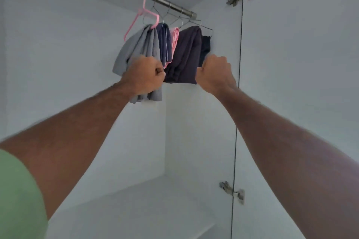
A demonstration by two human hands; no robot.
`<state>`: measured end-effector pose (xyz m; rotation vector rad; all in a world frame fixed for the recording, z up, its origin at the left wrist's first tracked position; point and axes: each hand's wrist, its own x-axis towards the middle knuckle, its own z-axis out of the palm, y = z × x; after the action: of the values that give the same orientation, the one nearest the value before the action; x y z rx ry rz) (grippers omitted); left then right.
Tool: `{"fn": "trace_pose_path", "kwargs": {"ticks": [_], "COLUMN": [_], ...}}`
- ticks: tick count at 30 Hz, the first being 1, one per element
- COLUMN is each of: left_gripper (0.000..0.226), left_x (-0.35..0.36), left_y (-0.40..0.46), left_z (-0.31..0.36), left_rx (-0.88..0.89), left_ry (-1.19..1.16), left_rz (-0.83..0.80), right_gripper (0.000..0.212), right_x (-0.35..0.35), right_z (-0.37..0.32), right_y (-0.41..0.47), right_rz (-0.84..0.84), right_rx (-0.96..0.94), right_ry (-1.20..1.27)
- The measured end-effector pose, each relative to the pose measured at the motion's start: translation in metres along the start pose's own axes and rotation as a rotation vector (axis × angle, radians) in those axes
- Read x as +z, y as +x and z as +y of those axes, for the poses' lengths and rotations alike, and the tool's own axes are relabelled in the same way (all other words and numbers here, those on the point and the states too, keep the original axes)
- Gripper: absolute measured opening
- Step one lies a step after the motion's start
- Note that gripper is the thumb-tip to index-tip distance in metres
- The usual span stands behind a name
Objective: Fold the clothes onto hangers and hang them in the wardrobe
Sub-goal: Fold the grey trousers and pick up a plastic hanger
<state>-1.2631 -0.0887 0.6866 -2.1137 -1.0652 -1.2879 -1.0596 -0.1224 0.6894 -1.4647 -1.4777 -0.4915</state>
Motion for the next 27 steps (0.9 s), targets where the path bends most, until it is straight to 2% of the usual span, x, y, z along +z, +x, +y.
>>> {"fn": "trace_pose_path", "kwargs": {"ticks": [3,8,12,16,18,21,24,27], "left_gripper": [0.019,0.02,0.026,0.019,0.018,0.015,0.017,0.022], "left_x": [0.018,0.055,0.085,0.105,0.113,0.109,0.085,0.048], "left_y": [-0.023,-0.067,-0.136,-0.225,-0.272,-0.339,-0.405,-0.463], "left_z": [0.046,0.148,0.253,0.36,0.411,0.493,0.583,0.665], "left_rx": [0.065,0.116,0.149,0.262,0.326,0.382,0.438,0.527], "left_ry": [-0.06,-0.352,-0.62,-0.754,-0.781,-0.858,-0.978,-1.064], "left_rz": [-0.063,-0.184,-0.303,-0.449,-0.523,-0.675,-0.81,-0.891], "right_gripper": [0.012,0.024,0.028,0.029,0.028,0.025,0.02,0.024], "right_x": [-0.025,-0.091,-0.154,-0.233,-0.275,-0.342,-0.421,-0.494], "right_z": [0.041,0.116,0.184,0.234,0.249,0.264,0.269,0.261], "right_y": [-0.045,-0.139,-0.249,-0.376,-0.439,-0.529,-0.62,-0.7], "right_rz": [-0.044,-0.064,-0.121,-0.205,-0.259,-0.237,-0.173,-0.188], "right_rx": [0.073,0.212,0.348,0.526,0.639,0.794,0.989,1.07], "right_ry": [-0.107,-0.275,-0.452,-0.599,-0.666,-0.731,-0.774,-0.838]}}
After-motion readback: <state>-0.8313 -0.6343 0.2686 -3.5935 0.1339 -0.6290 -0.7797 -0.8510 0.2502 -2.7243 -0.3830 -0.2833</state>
